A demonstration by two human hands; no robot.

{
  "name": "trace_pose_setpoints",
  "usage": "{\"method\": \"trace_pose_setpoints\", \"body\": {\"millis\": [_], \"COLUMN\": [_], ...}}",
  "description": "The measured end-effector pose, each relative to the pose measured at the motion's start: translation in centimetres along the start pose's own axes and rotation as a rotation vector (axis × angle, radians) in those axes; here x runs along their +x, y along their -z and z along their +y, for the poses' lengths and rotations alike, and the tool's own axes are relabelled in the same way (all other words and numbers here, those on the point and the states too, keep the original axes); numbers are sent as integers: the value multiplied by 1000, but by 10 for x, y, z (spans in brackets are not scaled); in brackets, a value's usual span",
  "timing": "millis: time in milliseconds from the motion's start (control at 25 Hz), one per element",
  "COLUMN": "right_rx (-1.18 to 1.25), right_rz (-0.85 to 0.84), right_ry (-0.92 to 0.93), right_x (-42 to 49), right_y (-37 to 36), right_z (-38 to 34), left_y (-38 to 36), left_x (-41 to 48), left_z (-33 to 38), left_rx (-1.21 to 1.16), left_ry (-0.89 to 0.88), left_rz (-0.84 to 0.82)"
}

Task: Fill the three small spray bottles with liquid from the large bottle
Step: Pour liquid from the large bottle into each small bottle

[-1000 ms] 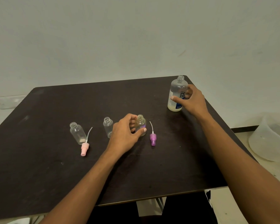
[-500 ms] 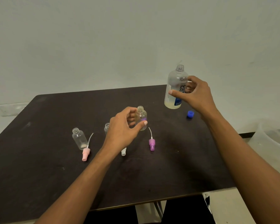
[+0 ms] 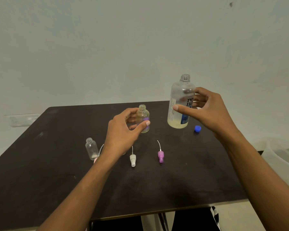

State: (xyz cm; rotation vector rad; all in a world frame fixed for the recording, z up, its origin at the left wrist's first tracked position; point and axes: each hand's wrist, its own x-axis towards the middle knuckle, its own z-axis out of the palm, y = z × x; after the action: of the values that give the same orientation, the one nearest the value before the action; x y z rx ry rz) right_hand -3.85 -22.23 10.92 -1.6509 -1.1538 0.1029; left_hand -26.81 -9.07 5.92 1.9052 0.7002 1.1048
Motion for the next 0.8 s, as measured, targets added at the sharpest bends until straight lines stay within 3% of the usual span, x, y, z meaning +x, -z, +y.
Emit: {"method": "trace_pose_setpoints", "body": {"millis": [360,800], "right_rx": [-67,-332], "right_rz": [-31,-126], "right_ry": [89,243], "right_x": [-14,-8], "right_y": [-4,-14], "right_z": [-6,-9], "left_y": [12,15], "left_x": [-6,-10], "left_z": [6,9], "left_rx": [-28,-33], "left_ry": [4,-17], "left_rz": [26,14]}}
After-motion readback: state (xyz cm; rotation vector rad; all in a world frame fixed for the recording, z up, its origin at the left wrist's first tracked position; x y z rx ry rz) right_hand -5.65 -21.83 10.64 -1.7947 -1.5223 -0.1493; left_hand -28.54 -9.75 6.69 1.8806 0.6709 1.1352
